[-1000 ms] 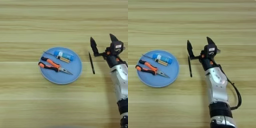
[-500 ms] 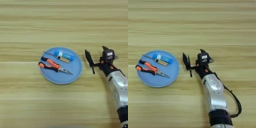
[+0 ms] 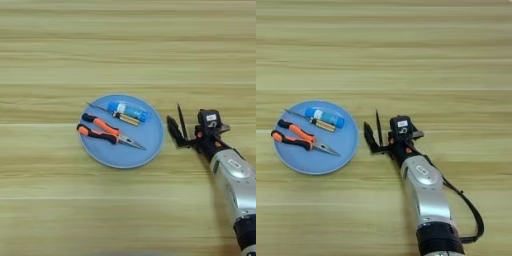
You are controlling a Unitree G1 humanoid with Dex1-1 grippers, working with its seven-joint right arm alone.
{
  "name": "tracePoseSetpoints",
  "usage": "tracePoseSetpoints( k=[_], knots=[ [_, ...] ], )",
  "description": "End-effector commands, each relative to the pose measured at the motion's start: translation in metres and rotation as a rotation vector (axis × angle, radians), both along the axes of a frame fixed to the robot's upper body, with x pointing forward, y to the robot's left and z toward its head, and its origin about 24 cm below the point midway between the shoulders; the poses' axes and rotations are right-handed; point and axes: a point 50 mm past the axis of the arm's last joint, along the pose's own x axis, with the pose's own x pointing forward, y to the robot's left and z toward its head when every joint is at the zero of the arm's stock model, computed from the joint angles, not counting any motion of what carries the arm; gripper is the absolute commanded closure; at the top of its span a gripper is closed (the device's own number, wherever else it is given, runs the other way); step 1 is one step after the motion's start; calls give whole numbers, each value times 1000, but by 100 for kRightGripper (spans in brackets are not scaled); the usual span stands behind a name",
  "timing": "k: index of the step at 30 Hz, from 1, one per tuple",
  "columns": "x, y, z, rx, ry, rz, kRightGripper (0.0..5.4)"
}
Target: Move the objects on the table
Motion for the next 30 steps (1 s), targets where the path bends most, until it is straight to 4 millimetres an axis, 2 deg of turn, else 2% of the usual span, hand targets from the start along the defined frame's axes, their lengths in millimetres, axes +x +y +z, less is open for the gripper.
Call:
tracePoseSetpoints(
  k=[1, 8, 30],
  knots=[
    [12, 2, 21, -32, -60, 23, 6],
    [10, 3, 14, 24, 38, 27, 65],
    [5, 0, -3, 9, 212, 8, 311]
  ],
)
